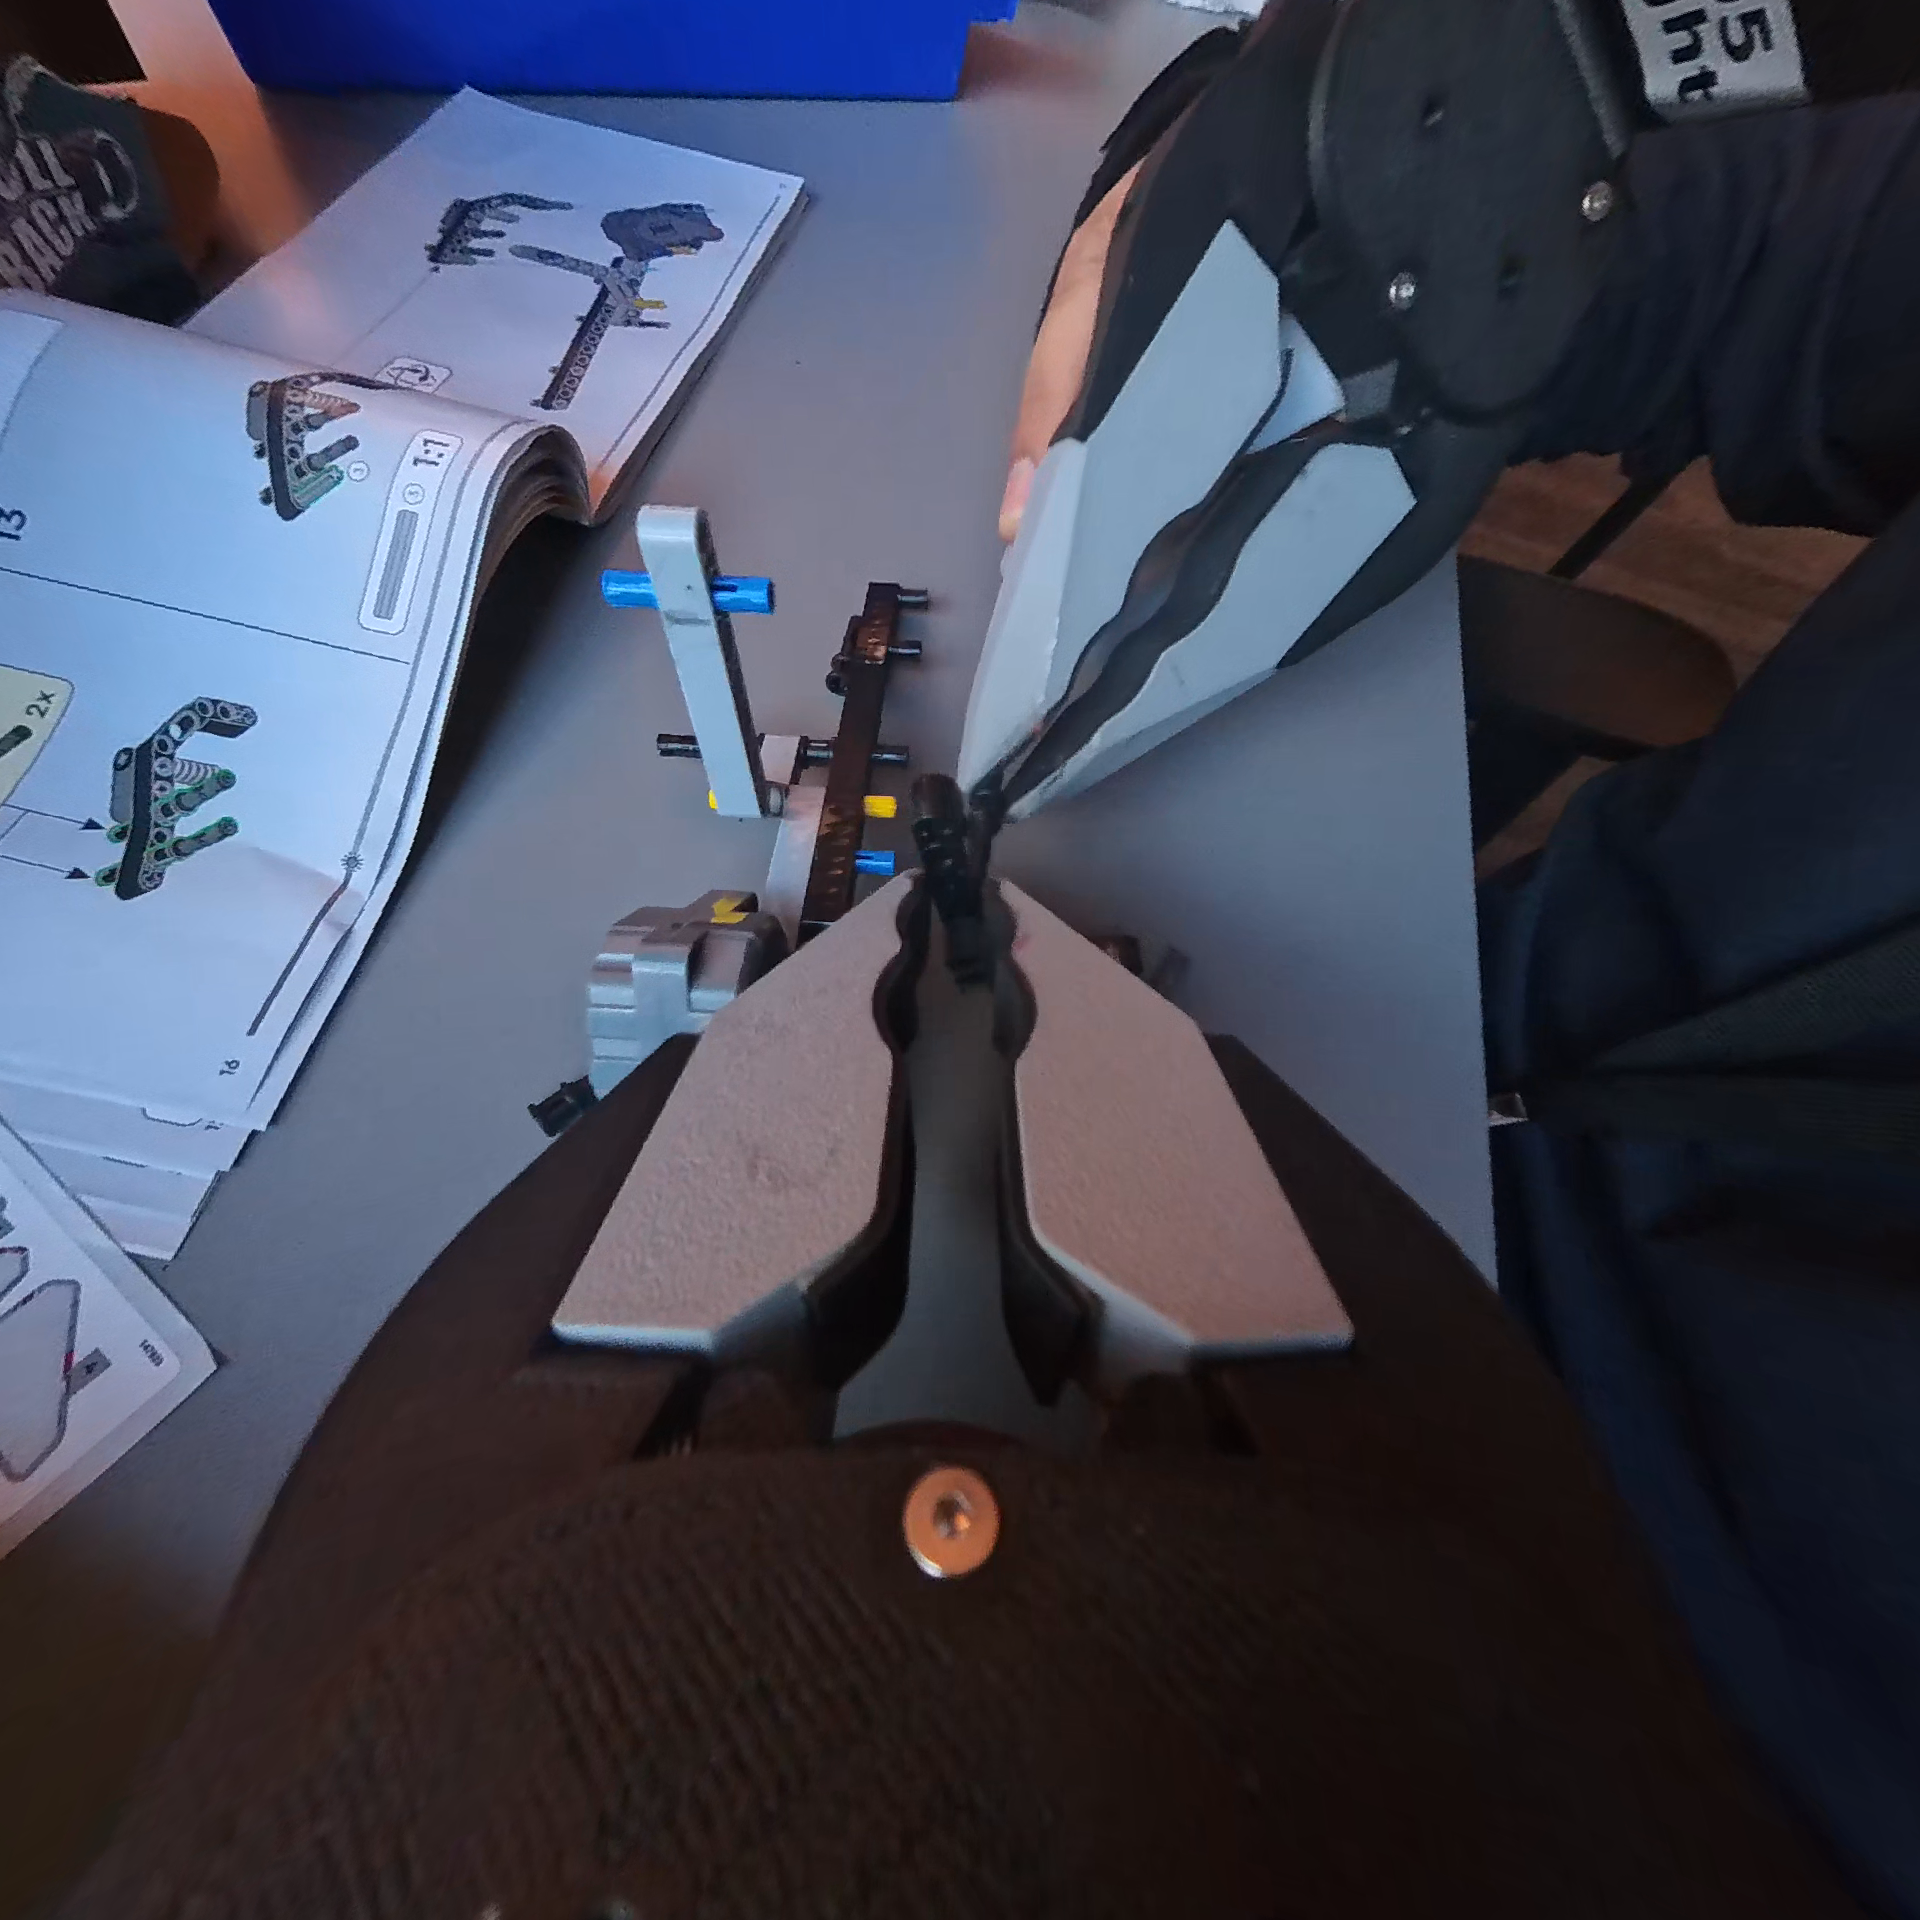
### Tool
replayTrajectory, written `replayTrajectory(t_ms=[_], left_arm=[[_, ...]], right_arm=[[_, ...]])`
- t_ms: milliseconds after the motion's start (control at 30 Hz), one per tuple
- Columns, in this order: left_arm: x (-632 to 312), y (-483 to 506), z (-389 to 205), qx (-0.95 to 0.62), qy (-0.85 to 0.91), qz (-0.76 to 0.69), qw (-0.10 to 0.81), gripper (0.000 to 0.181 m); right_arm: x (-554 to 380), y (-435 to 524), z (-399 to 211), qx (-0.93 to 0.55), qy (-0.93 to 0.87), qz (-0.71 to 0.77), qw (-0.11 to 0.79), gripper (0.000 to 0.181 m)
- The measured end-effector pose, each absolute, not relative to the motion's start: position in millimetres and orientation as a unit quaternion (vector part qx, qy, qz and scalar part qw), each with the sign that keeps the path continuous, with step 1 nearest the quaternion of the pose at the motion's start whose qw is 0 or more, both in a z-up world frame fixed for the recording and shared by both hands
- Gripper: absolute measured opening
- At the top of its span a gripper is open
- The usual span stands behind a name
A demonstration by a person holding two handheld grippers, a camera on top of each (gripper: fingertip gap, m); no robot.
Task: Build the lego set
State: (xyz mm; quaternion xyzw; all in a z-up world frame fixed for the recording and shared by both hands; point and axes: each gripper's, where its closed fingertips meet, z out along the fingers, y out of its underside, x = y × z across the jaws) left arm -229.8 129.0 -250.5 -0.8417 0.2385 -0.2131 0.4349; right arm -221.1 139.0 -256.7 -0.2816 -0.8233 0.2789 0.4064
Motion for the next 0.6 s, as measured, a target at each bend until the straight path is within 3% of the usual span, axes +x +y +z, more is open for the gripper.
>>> replayTrajectory(t_ms=[600], left_arm=[[-227.5, 125.7, -244.0, -0.829, 0.232, -0.272, 0.431, 0.005]], right_arm=[[-218.5, 137.8, -237.2, -0.203, -0.812, 0.170, 0.521, 0.002]])
